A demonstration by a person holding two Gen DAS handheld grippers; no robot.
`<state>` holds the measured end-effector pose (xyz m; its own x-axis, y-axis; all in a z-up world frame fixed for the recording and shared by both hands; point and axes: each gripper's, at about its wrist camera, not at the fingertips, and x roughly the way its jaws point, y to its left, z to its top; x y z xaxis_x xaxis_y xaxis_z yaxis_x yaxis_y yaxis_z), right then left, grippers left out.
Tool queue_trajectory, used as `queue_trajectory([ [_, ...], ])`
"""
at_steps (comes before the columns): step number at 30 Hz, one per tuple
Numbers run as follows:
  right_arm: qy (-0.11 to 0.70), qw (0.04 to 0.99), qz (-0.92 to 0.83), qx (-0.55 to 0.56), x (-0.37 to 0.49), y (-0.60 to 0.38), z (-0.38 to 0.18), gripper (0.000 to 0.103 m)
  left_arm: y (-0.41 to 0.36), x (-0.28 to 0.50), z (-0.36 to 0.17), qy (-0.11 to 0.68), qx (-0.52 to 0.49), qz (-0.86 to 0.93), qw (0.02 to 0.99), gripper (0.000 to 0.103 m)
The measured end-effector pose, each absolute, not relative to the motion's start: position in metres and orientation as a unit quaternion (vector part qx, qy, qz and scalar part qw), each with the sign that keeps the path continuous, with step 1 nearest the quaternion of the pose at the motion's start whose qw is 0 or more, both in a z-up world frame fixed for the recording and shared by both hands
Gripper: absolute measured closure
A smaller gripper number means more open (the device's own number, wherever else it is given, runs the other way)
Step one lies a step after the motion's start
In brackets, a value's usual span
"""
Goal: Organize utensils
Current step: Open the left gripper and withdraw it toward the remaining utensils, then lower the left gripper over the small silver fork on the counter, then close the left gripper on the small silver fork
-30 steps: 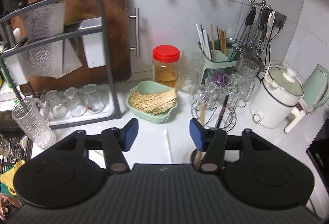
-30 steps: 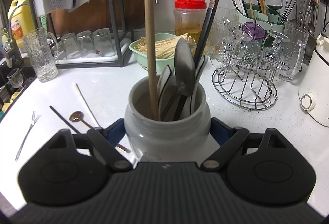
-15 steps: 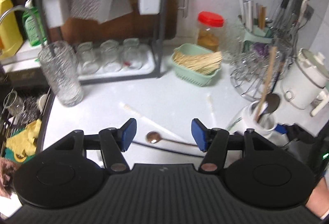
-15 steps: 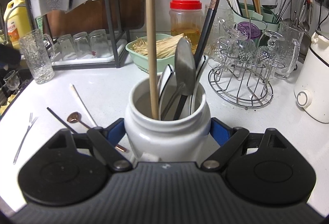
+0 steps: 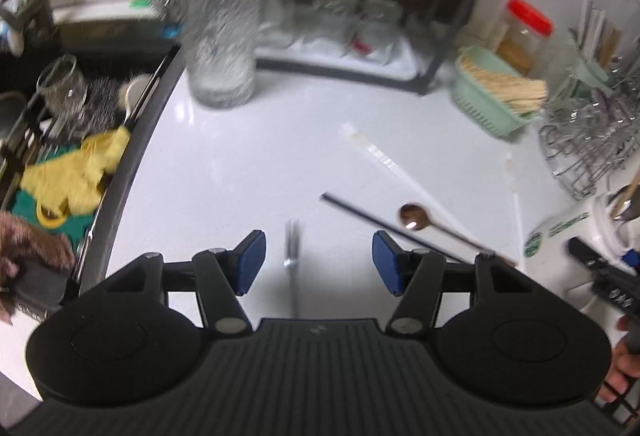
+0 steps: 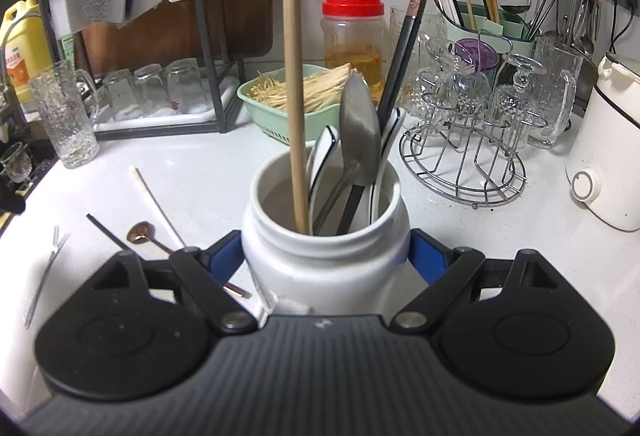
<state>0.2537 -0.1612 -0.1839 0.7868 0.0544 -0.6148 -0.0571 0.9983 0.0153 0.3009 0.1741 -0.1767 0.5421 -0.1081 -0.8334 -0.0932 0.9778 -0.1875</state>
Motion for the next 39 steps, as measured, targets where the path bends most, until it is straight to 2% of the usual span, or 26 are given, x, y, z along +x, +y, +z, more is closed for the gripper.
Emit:
queue_trajectory([
  [10,0.337,0.941,0.011,0.001,0.254,-0.159,-0.183,0.013,0.176,0.307,-0.221,0.474,-0.094,-0.030,0.875,0.041],
  [14,0.336,0.942,0.003,0.003,0.252,-0.157,-0.184,0.013,0.185,0.315,-0.230,0.472,-0.119,-0.028,0.873,0.055],
  [21,0.338,0.941,-0.006,0.005,0.253,-0.156,-0.182,0.013,0.193,0.320,-0.234,0.467,-0.130,-0.021,0.874,0.061],
  [23,0.339,0.941,-0.006,0.001,0.253,-0.155,-0.182,0.013,0.194,0.323,-0.235,0.468,-0.139,-0.028,0.872,0.069],
  [29,0.335,0.942,-0.011,-0.002,0.251,-0.154,-0.183,0.013,0.192,0.332,-0.235,0.477,-0.121,-0.034,0.870,0.078],
  [39,0.343,0.939,-0.010,-0.001,0.254,-0.155,-0.182,0.013,0.187,0.340,-0.242,0.498,-0.092,-0.024,0.862,0.086],
])
